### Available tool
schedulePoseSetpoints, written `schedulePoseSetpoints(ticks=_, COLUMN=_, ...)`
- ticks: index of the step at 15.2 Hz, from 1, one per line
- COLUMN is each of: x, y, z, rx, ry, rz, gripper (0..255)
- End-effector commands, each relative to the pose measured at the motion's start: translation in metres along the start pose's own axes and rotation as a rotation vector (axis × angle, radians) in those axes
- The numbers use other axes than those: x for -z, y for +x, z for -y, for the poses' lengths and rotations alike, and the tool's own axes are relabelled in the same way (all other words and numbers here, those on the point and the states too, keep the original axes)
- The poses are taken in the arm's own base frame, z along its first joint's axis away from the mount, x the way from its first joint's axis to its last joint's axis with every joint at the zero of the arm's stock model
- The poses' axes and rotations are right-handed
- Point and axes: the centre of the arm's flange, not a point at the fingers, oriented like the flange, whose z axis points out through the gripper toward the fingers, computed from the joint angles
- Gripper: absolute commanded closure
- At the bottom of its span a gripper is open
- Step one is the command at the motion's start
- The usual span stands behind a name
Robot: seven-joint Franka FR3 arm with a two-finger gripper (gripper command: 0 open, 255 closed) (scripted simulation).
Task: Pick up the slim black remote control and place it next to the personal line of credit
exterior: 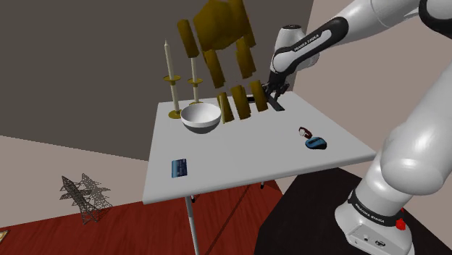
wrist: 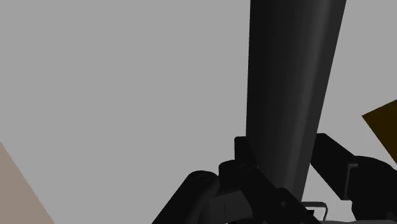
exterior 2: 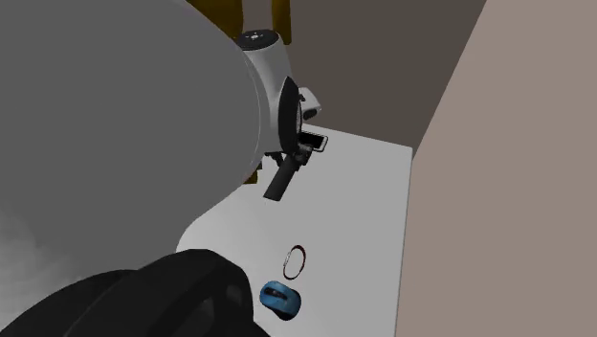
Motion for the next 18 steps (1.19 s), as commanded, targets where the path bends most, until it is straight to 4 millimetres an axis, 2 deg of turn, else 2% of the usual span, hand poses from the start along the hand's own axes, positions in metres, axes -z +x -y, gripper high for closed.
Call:
schedulePoseSetpoints(ticks=1, x=0.003, y=-0.018, z=0.027, rx=0.006, ry=-0.003, rz=0.008, gripper=255)
schedulePoseSetpoints(ticks=15, x=0.032, y=-0.119, z=0.179, rx=0.006, ry=-0.003, rz=0.008, gripper=255)
schedulePoseSetpoints(ticks=16, x=0.030, y=-0.104, z=0.160, rx=-0.001, ry=0.002, rz=0.000, gripper=255)
schedulePoseSetpoints(ticks=17, x=0.030, y=-0.104, z=0.160, rx=-0.001, ry=0.002, rz=0.000, gripper=0)
schedulePoseSetpoints(ticks=18, x=0.021, y=-0.102, z=0.152, rx=-0.006, ry=0.000, rz=0.002, gripper=0)
